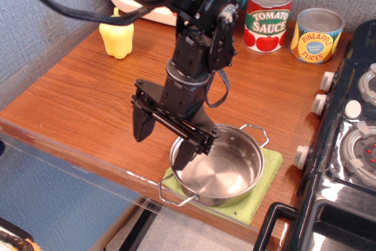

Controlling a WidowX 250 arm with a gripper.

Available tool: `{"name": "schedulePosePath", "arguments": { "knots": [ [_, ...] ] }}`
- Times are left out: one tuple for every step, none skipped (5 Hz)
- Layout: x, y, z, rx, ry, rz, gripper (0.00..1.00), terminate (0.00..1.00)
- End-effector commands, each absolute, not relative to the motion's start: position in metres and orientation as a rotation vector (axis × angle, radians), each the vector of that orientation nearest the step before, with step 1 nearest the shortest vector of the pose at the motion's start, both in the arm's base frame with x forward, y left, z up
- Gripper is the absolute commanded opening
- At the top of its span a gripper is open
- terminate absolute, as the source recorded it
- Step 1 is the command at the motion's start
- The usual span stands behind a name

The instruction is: Move the pot in front of the cans

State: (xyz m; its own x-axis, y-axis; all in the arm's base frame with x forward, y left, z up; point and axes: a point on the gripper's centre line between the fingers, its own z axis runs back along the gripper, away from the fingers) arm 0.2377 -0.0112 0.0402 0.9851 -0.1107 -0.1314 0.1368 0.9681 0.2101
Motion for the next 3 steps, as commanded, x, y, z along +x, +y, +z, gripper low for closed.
{"name": "schedulePosePath", "arguments": {
  "knots": [
    [0.2512, -0.0168, 0.0354, 0.221, 0.126, -0.145, 1.00, 0.00],
    [0.2565, -0.0162, 0.0320, 0.196, 0.122, -0.140, 0.00, 0.00],
    [0.2606, -0.0157, 0.0321, 0.199, 0.122, -0.143, 0.00, 0.00]
  ]
}}
